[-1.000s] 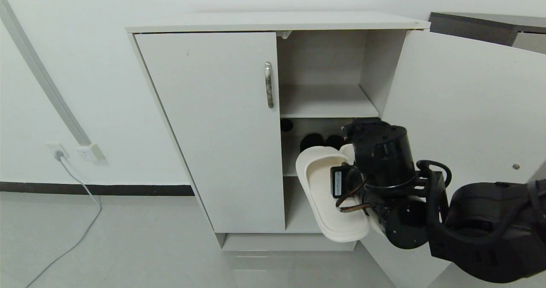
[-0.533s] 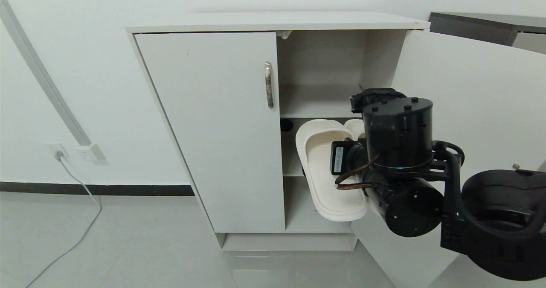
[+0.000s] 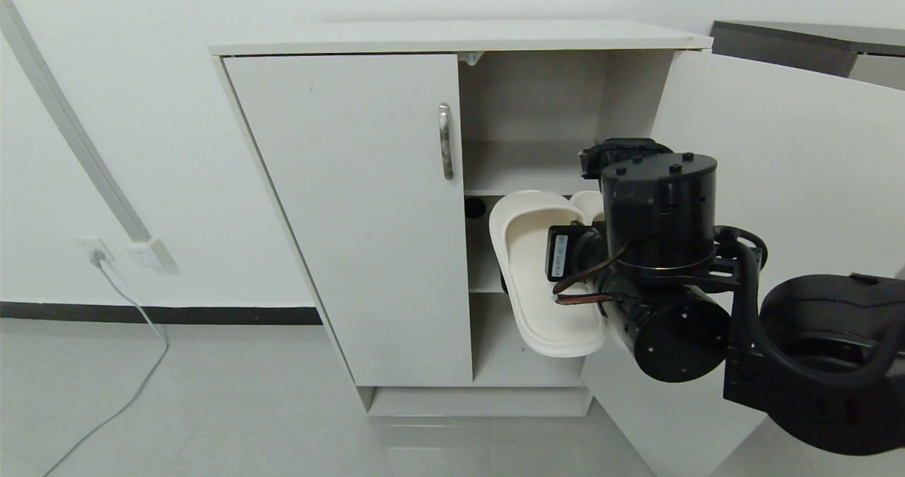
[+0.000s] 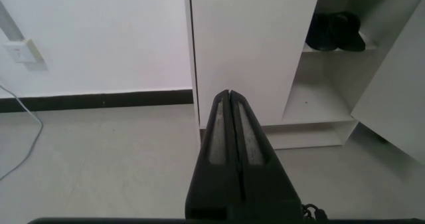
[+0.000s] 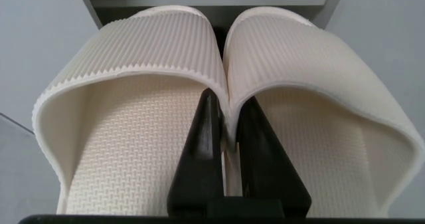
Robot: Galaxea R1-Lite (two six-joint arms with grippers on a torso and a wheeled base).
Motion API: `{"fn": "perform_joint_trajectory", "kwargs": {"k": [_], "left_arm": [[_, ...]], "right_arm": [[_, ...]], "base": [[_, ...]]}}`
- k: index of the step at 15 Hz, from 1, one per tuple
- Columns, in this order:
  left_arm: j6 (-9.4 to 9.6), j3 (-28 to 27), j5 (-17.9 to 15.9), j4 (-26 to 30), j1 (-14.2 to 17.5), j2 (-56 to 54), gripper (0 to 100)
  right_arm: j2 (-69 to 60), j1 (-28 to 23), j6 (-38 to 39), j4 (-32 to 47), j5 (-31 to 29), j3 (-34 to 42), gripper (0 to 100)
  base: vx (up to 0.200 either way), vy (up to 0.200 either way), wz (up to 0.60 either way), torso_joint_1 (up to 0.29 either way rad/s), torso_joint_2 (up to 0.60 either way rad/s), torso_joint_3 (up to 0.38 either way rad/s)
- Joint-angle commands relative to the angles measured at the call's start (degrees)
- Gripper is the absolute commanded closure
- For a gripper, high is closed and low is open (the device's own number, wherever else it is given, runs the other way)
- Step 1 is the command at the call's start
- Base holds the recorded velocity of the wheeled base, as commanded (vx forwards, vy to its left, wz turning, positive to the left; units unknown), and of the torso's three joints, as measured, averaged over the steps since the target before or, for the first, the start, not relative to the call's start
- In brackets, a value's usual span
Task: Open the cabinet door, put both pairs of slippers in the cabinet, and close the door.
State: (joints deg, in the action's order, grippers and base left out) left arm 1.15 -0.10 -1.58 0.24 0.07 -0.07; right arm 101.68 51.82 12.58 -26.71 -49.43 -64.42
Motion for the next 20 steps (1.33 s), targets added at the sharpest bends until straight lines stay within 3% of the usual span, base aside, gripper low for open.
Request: {"fn": "perform_joint_trajectory", "kwargs": {"k": [1,11,20], "left_arm": [[0.00,0.01,0.00,0.02,0.01,0.07,100],[0.00,0.01,0.00,0.02,0.01,0.07,100],[0.00,0.01,0.00,0.02,0.01,0.07,100]], "right_arm": [[0.45,-0.05,-0.10,-0.01,0.04,-0.27,100],[0.89,-1.11,-1.33,-0.01,0.21,-0.54,100],[4.49,-2.78,-1.24,0.25,2.68,-3.17,100]], "base": [[0.200,0.000,0.00,-0.012,0.00,0.002],[0.200,0.000,0.00,0.002,0.00,0.004],[0.000,0.000,0.00,0.000,0.00,0.000]]}}
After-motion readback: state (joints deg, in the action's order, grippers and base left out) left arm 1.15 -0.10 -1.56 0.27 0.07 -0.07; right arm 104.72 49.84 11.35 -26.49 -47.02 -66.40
